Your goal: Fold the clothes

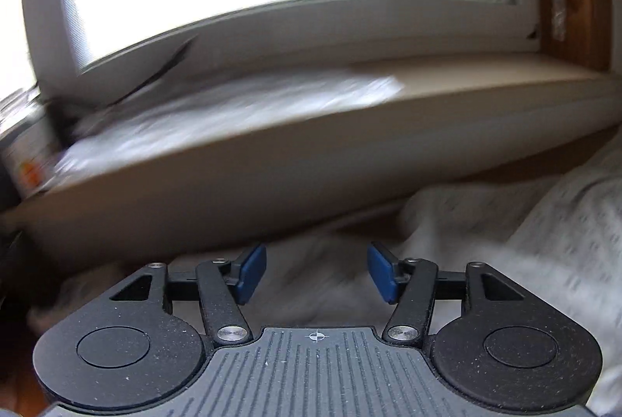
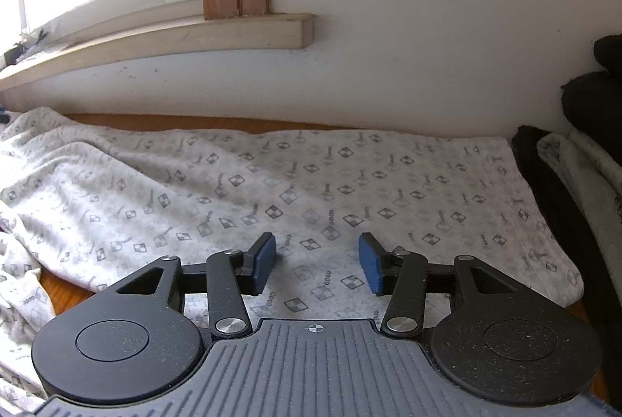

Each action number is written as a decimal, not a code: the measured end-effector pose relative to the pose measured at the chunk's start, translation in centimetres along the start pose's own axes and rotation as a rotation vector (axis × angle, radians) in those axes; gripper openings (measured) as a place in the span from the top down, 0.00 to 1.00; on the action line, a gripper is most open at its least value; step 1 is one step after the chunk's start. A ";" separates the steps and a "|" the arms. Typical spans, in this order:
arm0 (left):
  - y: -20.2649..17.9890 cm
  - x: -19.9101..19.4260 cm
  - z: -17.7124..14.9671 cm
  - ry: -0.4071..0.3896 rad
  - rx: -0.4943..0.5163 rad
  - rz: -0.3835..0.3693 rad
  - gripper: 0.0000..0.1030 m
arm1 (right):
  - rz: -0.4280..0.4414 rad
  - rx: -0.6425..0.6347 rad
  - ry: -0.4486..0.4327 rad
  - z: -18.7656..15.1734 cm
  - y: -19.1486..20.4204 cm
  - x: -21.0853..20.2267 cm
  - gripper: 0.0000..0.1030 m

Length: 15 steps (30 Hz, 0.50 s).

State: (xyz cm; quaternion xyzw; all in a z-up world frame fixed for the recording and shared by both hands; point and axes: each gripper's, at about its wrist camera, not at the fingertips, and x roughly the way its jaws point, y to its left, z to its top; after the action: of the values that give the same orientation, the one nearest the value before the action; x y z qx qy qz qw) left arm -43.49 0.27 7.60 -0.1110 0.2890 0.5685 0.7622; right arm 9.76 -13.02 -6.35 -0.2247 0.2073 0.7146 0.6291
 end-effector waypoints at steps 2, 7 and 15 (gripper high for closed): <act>1.5 -0.5 -1.1 0.027 -0.027 0.033 0.39 | 0.001 0.001 0.000 0.0 0.0 0.0 0.53; 4.0 -1.3 -3.4 0.094 -0.100 0.073 0.35 | 0.002 0.001 -0.001 0.0 0.0 0.0 0.53; 4.5 -2.4 -4.2 0.106 -0.110 0.082 0.98 | 0.003 0.003 -0.001 0.0 -0.1 0.0 0.53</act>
State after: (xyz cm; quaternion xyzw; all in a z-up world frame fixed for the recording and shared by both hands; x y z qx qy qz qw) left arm -49.47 -2.25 6.24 -0.1707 0.3014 0.6077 0.7147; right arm 9.83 -13.00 -6.38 -0.2229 0.2085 0.7153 0.6286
